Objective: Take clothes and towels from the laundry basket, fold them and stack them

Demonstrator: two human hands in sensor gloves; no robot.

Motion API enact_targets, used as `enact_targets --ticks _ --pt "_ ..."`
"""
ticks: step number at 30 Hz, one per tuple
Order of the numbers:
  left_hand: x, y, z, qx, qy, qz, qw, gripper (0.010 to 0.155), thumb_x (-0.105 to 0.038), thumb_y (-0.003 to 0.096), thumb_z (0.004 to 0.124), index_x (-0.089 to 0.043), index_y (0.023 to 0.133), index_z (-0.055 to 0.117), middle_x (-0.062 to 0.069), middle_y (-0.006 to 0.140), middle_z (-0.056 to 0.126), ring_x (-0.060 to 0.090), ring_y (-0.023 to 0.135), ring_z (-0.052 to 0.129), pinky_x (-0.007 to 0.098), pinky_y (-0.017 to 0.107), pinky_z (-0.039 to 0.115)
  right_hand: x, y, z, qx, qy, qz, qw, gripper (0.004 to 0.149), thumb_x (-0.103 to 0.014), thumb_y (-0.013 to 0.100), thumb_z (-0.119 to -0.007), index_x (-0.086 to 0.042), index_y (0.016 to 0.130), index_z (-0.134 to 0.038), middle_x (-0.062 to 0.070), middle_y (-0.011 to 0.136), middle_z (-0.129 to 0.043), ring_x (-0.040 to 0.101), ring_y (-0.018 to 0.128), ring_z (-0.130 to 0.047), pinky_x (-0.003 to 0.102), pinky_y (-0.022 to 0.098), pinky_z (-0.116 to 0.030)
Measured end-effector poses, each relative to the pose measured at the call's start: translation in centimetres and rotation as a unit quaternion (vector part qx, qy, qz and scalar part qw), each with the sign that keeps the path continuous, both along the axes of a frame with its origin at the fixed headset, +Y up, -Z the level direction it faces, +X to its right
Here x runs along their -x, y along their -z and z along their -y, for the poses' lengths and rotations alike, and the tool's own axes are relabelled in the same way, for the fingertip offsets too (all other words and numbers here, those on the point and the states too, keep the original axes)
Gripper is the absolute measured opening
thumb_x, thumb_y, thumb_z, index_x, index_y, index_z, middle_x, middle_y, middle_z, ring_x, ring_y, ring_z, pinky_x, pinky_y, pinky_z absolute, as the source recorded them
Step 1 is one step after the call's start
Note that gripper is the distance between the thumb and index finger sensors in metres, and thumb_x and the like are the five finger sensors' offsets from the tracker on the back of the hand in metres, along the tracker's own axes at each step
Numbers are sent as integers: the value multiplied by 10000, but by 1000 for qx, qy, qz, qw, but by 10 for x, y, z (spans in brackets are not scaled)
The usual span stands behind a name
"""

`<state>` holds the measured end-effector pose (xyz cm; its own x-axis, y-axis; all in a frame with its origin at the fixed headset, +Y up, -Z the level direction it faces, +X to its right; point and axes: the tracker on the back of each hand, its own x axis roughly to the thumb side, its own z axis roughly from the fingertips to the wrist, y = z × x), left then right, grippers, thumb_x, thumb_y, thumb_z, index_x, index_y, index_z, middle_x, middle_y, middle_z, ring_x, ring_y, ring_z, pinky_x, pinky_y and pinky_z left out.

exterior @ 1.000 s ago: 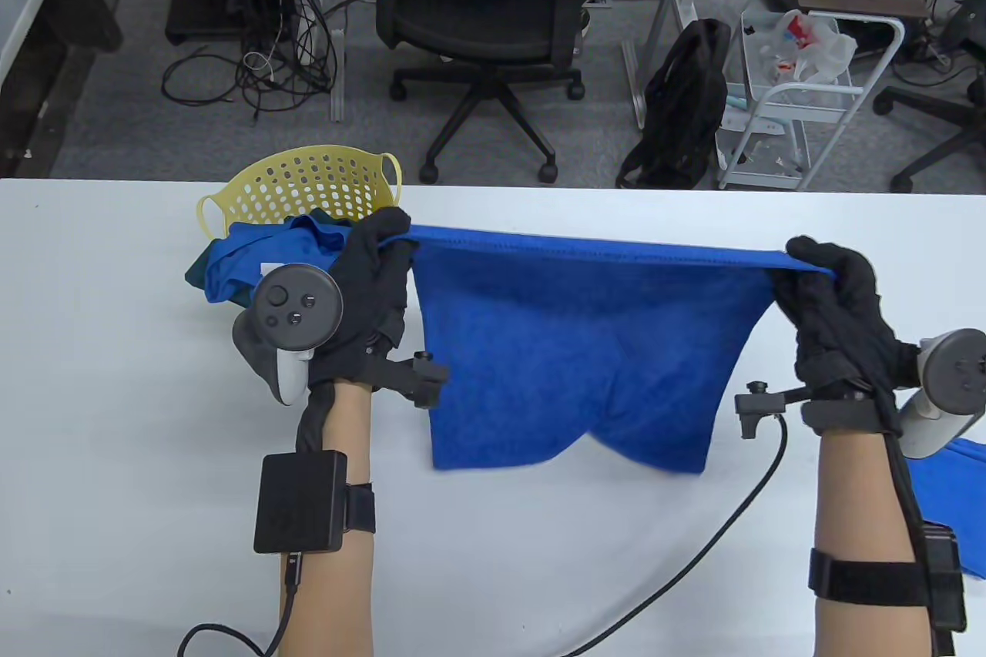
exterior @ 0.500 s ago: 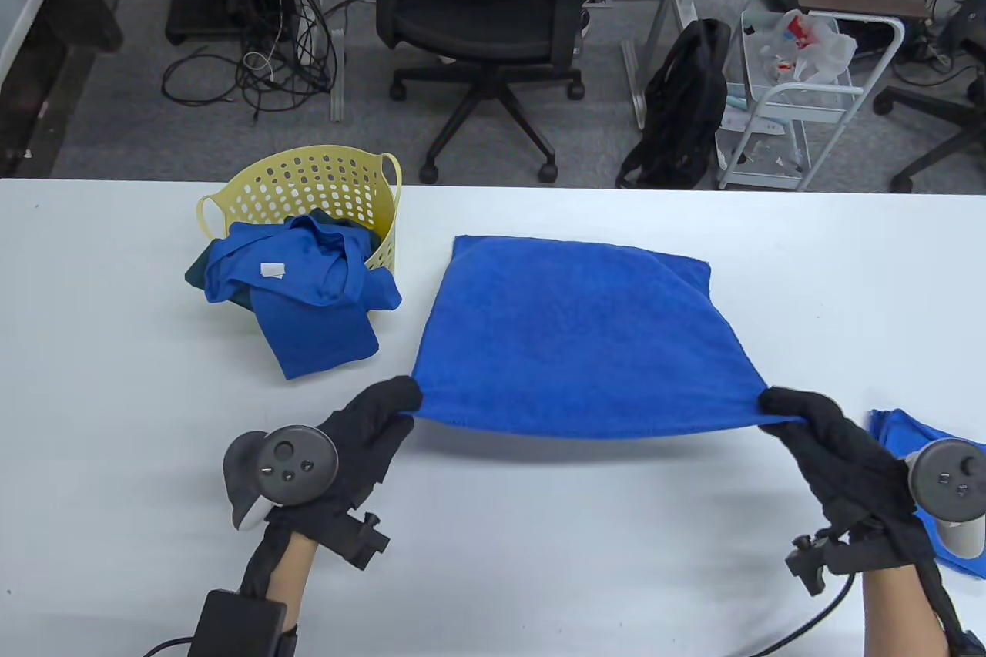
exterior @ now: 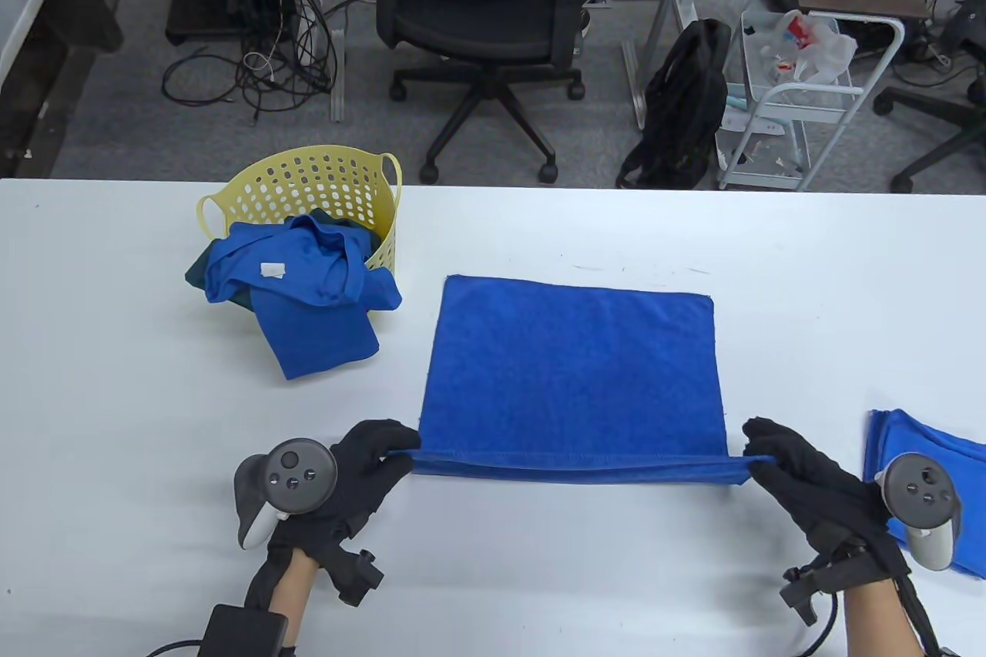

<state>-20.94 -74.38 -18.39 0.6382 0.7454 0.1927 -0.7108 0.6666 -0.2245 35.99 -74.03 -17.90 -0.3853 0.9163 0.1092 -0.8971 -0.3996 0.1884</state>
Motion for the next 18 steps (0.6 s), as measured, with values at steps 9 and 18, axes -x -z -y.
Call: enact_targets --ticks 9,18 --pt "0 8 18 54 -109 60 991 496 -385 621 654 -214 1083 595 157 1137 773 388 974 876 586 707 744 2 4 13 33 76 -21 996 418 -268 591 -754 -30 935 -766 277 1108 -650 484 954 -731 605 698 -600" --pt "-4 4 23 165 -28 122 978 505 -386 631 657 -137 1069 628 121 943 936 177 681 1074 415 557 903 5 6 21 139 19 -64 988 422 -247 627 -694 25 945 -743 363 931 -797 322 645 -991 527 537 -814"
